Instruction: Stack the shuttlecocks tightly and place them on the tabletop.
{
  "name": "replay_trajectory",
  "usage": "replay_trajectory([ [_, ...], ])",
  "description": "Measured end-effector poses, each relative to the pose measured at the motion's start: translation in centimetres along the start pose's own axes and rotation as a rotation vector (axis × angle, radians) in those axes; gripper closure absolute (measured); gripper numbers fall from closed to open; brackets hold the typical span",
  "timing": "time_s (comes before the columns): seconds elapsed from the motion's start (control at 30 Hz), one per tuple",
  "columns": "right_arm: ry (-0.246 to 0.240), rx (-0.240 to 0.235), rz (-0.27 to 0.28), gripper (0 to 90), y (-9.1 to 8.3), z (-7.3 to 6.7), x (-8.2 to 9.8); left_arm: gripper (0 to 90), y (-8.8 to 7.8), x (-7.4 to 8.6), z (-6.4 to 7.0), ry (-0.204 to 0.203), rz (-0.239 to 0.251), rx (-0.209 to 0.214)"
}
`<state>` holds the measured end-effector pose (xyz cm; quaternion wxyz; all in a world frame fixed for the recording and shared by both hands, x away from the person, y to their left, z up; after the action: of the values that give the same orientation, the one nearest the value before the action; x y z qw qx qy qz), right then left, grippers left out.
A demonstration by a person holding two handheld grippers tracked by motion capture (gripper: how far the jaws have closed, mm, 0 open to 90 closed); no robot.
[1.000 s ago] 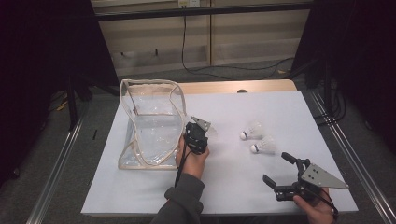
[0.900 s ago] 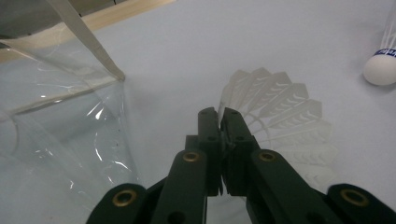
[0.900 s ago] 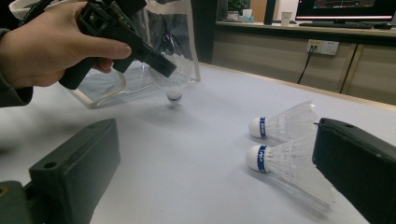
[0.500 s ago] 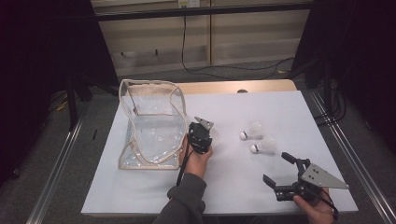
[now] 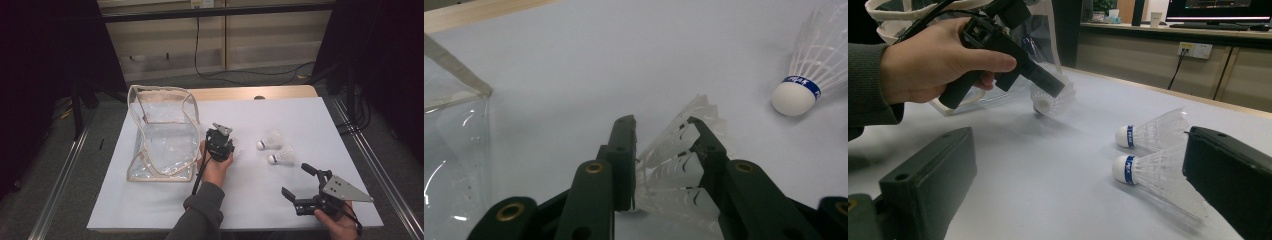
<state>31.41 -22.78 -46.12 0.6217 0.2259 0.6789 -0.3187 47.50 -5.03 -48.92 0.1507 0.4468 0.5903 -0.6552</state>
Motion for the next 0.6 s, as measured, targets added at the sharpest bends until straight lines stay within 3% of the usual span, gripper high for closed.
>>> replay_trajectory([
  [0.6,0.002,-0.004,-0.001,0.4,0.0,-0.1,0.0,67.3,1.3,-1.0,0.8,-0.012,0.005,0.018],
])
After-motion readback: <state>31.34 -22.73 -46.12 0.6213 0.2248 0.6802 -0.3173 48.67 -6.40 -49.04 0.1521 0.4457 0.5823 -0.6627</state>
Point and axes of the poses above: each handheld gripper's, and its own axes: y roughly forward along the jaws, x roughly out of its underside, z roughly to its right, the point moved 10 cm from there along y, roughly forward along the jaws, and after that the axes turned 7 degrees about -x, right-handed, at the moved point
